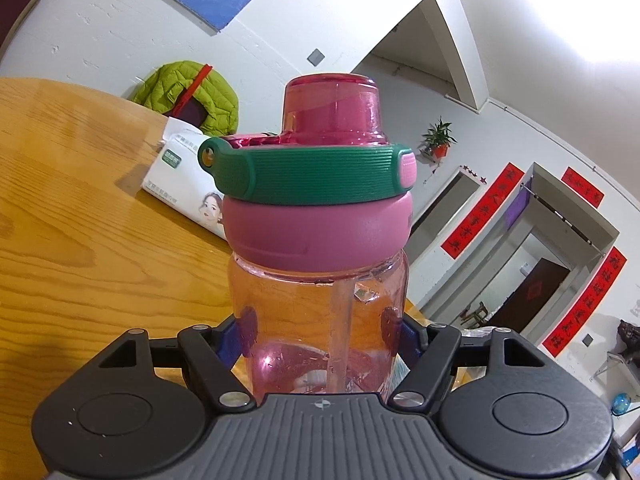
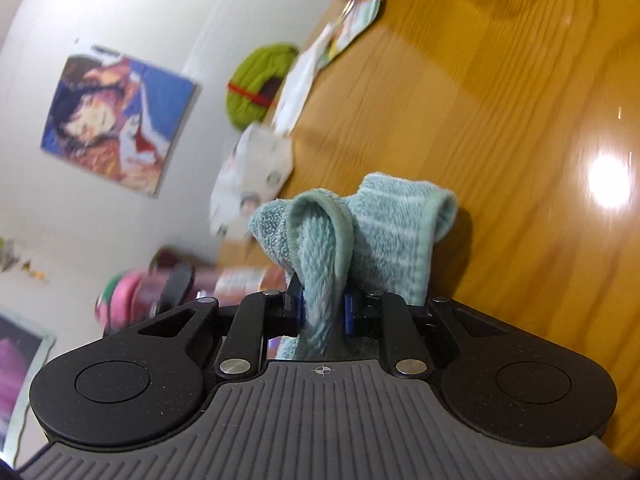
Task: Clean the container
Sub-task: 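Tilt the bottle with the left gripper while the right gripper's towel wipes its side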
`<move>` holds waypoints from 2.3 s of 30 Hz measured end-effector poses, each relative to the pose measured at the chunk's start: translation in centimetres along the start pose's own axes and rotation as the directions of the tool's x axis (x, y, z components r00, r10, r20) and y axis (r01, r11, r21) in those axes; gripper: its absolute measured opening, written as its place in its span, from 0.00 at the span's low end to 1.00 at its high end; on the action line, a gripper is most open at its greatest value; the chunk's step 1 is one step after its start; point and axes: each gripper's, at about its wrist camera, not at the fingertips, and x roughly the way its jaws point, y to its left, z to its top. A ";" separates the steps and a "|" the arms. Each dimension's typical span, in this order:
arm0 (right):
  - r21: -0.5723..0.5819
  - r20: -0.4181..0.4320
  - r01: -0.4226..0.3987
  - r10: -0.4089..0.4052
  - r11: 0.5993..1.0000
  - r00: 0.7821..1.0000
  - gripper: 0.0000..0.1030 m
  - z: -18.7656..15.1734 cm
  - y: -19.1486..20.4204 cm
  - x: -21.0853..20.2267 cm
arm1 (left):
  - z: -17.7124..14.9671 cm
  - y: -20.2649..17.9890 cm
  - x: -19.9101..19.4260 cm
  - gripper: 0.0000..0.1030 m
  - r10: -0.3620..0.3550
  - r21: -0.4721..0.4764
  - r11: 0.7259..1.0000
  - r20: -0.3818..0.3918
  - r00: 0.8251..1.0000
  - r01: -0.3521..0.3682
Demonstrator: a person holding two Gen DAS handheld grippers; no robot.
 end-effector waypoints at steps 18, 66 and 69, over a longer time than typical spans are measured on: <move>-0.109 -0.162 -0.061 0.043 0.992 0.986 0.18 -4.9 0.3 -2.8 | -0.3 -0.5 0.0 0.69 0.011 0.025 1.000 -0.023 1.000 -0.010; -0.481 0.253 0.263 -0.155 0.837 0.955 0.18 -1.7 4.2 -6.1 | -1.0 -3.1 -0.9 0.69 -0.037 0.201 0.979 0.003 0.999 0.036; -0.489 0.295 0.244 -0.104 0.837 0.950 0.18 -0.9 4.6 -8.2 | -0.9 -3.8 -1.3 0.69 -0.072 0.246 0.967 0.017 0.997 0.065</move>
